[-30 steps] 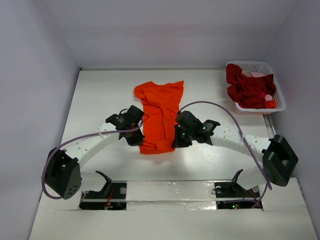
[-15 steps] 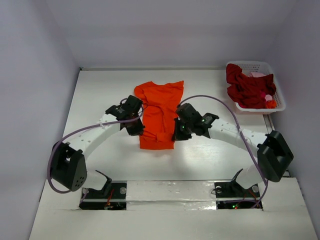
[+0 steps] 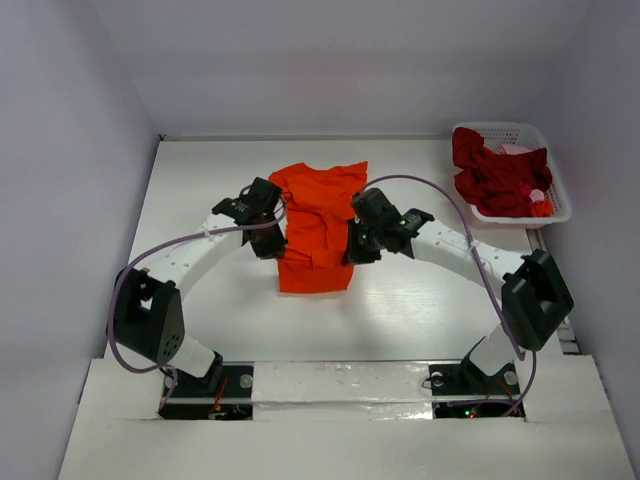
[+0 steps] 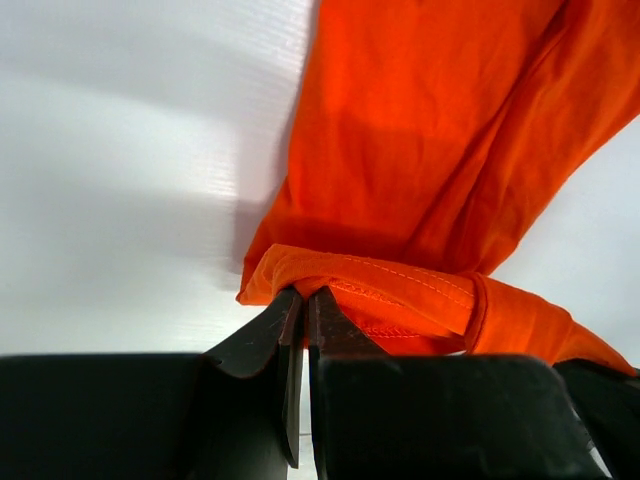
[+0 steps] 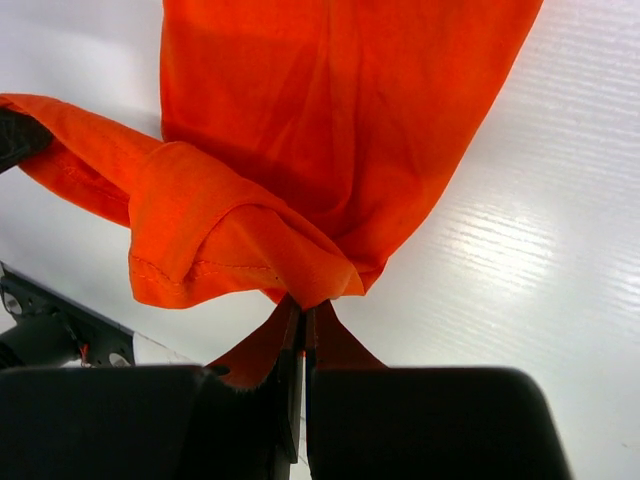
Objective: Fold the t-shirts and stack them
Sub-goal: Fold the folded rectangular tshirt in 1/3 of the way
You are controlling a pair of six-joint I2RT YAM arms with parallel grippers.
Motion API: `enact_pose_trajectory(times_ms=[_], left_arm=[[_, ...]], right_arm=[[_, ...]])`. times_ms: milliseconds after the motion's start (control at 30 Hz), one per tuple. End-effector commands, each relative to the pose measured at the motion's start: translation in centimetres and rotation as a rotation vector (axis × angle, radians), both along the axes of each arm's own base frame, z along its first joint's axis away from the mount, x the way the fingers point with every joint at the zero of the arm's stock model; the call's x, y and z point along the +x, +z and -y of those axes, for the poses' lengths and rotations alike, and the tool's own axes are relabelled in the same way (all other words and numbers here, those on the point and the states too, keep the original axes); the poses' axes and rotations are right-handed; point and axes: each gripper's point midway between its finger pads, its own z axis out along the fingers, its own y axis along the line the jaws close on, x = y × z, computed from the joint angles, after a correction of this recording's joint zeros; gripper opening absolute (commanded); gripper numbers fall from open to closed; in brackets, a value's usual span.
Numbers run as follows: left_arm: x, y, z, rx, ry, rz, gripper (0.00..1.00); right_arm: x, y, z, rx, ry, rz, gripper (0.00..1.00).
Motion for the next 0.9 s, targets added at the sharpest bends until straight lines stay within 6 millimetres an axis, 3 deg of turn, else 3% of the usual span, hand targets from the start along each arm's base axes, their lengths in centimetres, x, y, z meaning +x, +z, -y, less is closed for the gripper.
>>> enact_pose_trajectory(times_ms=[0,567,867], left_arm=[[2.0,2.1,-0.2,0.003,-0.008,0.067,0.00],[4.4,1.1,0.4,-0.007,-0.030,0.056,0.00],[6.6,0.5,1.2,-0.015,-0.045,0.063,0.00]], right_arm=[[1.0,1.4,-0.1,-0.003,0.018,0.029,0.00],[3.5,1.6,-0.1,0.002,0.011,0.040,0.00],[5.6,0.4,-0.1,0.003,0.003,0.021,0.00]])
